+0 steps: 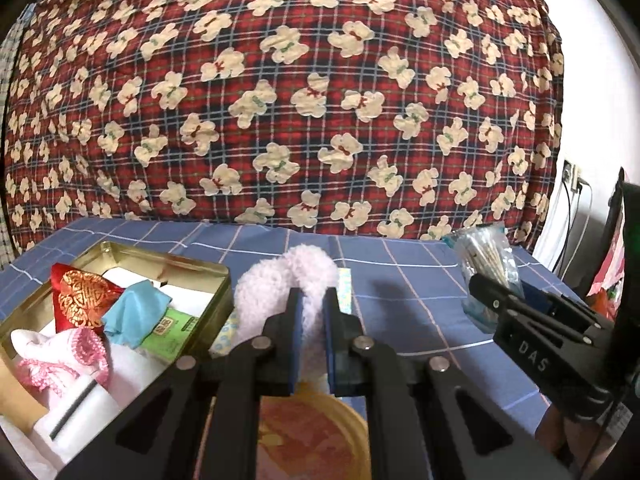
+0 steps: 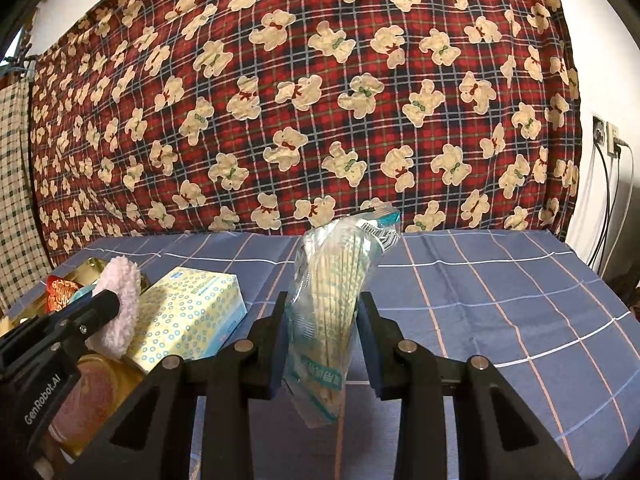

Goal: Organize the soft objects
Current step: 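Carry the pink puff with the left tool toward the tray while the right tool carries the swab bag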

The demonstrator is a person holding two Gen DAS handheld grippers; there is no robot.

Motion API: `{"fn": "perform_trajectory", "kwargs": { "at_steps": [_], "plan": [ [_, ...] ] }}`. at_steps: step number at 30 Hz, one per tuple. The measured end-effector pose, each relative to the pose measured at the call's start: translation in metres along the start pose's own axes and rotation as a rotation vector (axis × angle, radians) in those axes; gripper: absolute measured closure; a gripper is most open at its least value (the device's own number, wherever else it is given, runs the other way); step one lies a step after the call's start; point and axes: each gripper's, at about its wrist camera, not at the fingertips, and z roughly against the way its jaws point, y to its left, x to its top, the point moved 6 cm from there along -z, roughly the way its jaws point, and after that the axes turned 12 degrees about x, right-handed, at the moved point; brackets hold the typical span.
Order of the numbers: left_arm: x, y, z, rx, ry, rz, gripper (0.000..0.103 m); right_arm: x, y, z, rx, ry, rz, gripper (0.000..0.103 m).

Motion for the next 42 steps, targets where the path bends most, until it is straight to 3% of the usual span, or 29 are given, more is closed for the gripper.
{"fn": "perform_trajectory", "kwargs": {
  "at_steps": [28,42],
  "plan": [
    [-0.001,0.025,-0.006,-0.001,0.028,0.067,0.096,-0.002,0.044,-0.024,0.038,0.055,0.041,0.067],
    [0.000,0.037,-0.005,0.012,0.028,0.084,0.096,-0.002,0.059,-0.026,0.058,0.039,0.053,0.067]
  ]
}}
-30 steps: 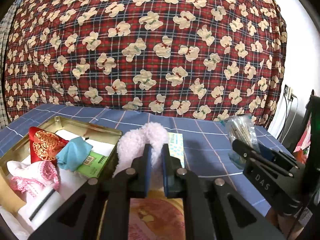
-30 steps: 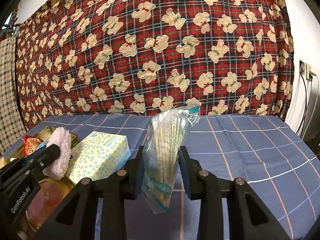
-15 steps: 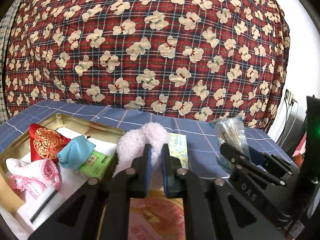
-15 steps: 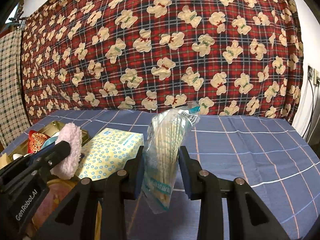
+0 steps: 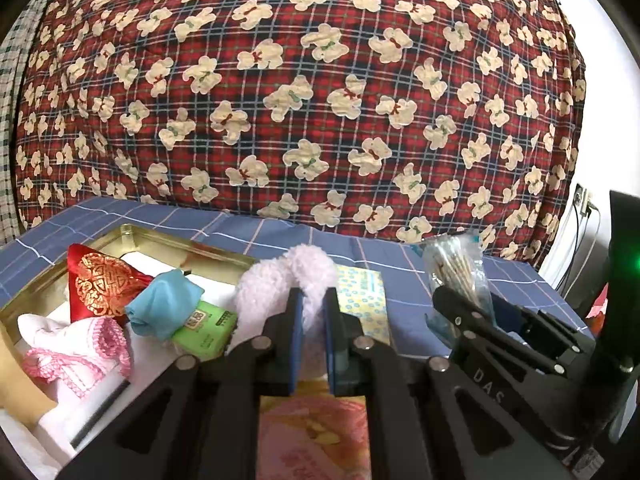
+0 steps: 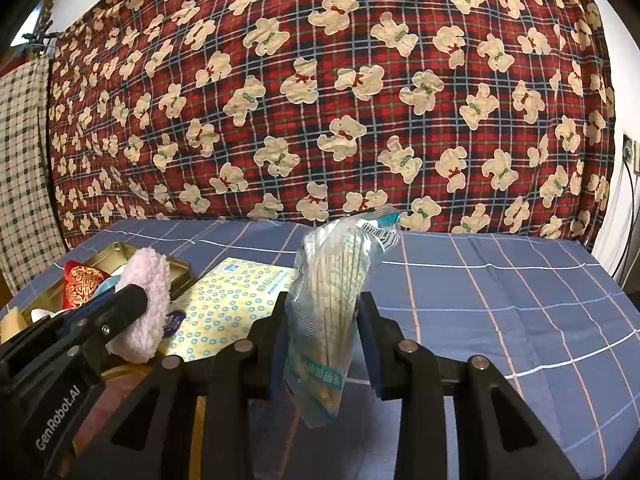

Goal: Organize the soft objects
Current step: 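Carry the pink puff with the left tool toward the tray while the right tool carries the swab bag, then lower the pink puff into the tray and open the left tool while the right tool releases the swab bag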

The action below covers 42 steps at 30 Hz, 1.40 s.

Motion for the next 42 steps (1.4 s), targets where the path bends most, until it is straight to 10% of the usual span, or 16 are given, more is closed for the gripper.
{"fn": "perform_trajectory", "kwargs": {
  "at_steps": [42],
  "plan": [
    [-0.001,0.010,0.002,-0.007,0.011,0.007,0.096,0.003,0.015,0.001,0.056,-0.036,-0.015,0.067]
  ]
}}
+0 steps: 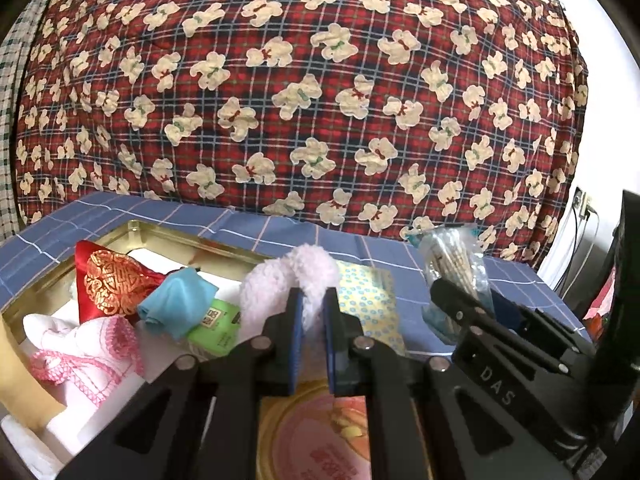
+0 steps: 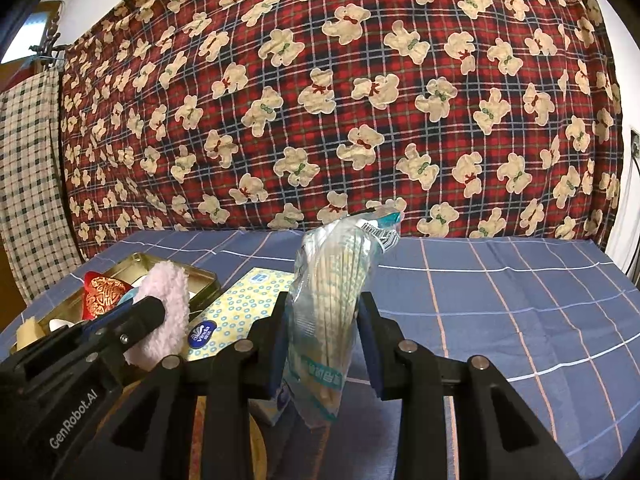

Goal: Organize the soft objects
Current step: 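Lower the pink puff into the tray and open the left tool while the right tool releases the swab bag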

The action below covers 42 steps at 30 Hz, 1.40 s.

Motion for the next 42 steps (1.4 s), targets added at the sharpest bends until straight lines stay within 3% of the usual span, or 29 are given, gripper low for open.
{"fn": "perform_trajectory", "kwargs": {
  "at_steps": [13,21,24,32,42],
  "plan": [
    [0.003,0.002,0.009,-0.011,-0.019,-0.024,0.096,0.009,0.010,0.008,0.019,-0.023,-0.003,0.067],
    [0.019,0.021,0.032,-0.017,-0.042,-0.022,0.096,0.028,0.037,0.010,0.102,-0.037,-0.022,0.067],
    [0.030,0.037,0.044,-0.008,-0.062,-0.017,0.096,0.034,0.055,0.006,0.148,-0.030,-0.025,0.067],
    [0.060,0.119,0.059,0.113,-0.068,0.027,0.096,0.042,0.119,-0.003,0.272,0.012,0.002,0.067],
    [0.039,0.178,0.047,0.202,0.028,0.030,0.096,0.010,0.183,-0.027,0.352,0.144,0.048,0.067]
  ]
}}
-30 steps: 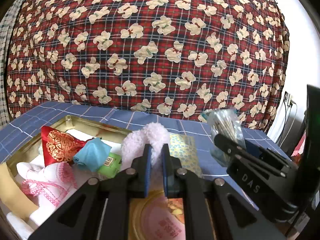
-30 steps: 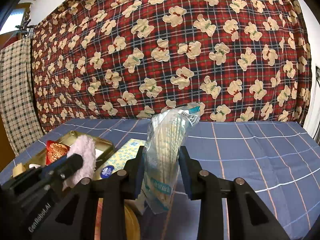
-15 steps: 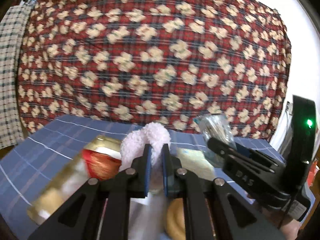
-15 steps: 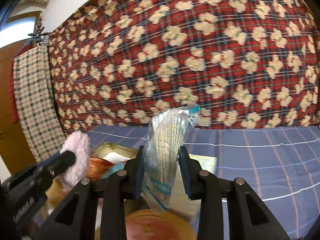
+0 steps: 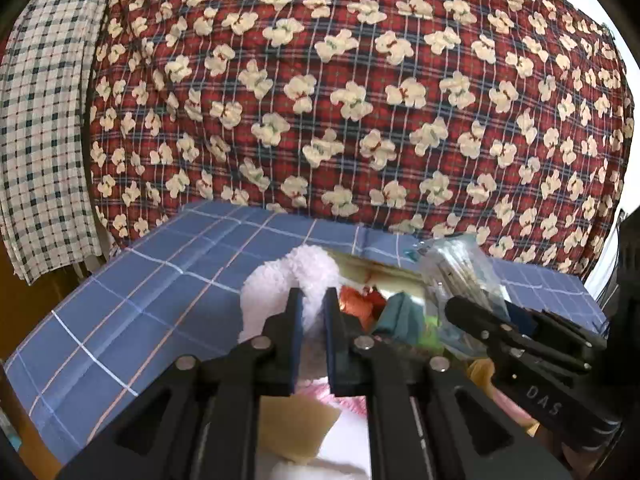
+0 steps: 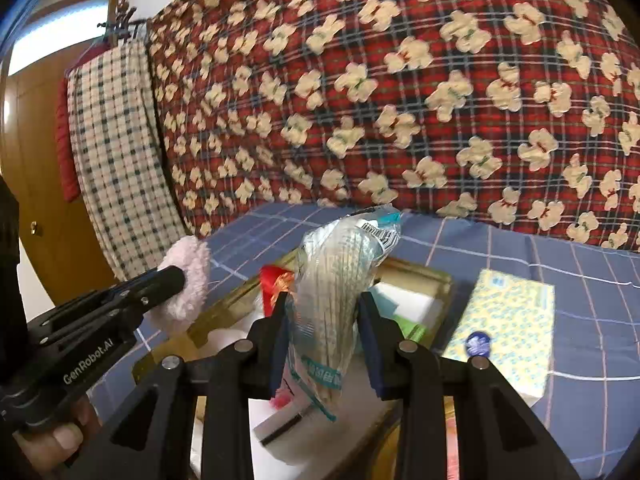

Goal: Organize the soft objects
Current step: 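Lower the pink puff into the tray and open the left tool while the right tool releases the swab bag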

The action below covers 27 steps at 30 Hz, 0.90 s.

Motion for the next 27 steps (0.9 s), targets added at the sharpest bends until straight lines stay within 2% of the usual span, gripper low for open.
{"fn": "perform_trajectory", "kwargs": {
  "at_steps": [10,11,12,13,16,21,23,27],
  "plan": [
    [-0.018,-0.002,-0.003,-0.029,0.036,-0.030,0.093,-0.012,0.008,-0.014,-0.012,0.055,0.034,0.066],
    [-0.019,-0.002,-0.003,-0.027,0.036,-0.031,0.090,-0.012,0.010,-0.015,-0.005,0.058,0.042,0.061],
    [-0.019,-0.002,-0.002,-0.024,0.037,-0.033,0.087,-0.013,0.012,-0.015,0.000,0.058,0.051,0.044],
    [-0.020,-0.003,-0.002,-0.020,0.038,-0.035,0.088,-0.013,0.013,-0.013,-0.007,0.051,0.059,0.039],
    [-0.020,0.000,0.002,-0.011,0.032,-0.035,0.080,-0.012,0.014,-0.007,-0.005,0.035,0.061,0.037],
    [-0.020,0.004,0.009,0.005,0.018,-0.041,0.058,-0.010,0.014,0.004,-0.023,0.003,0.063,0.037],
    [-0.020,0.006,0.012,0.010,0.009,-0.038,0.054,-0.010,0.015,0.009,-0.020,-0.009,0.058,0.036],
    [-0.018,0.011,0.022,0.023,-0.013,-0.037,0.040,-0.008,0.016,0.019,-0.019,-0.032,0.049,0.030]
  ]
}}
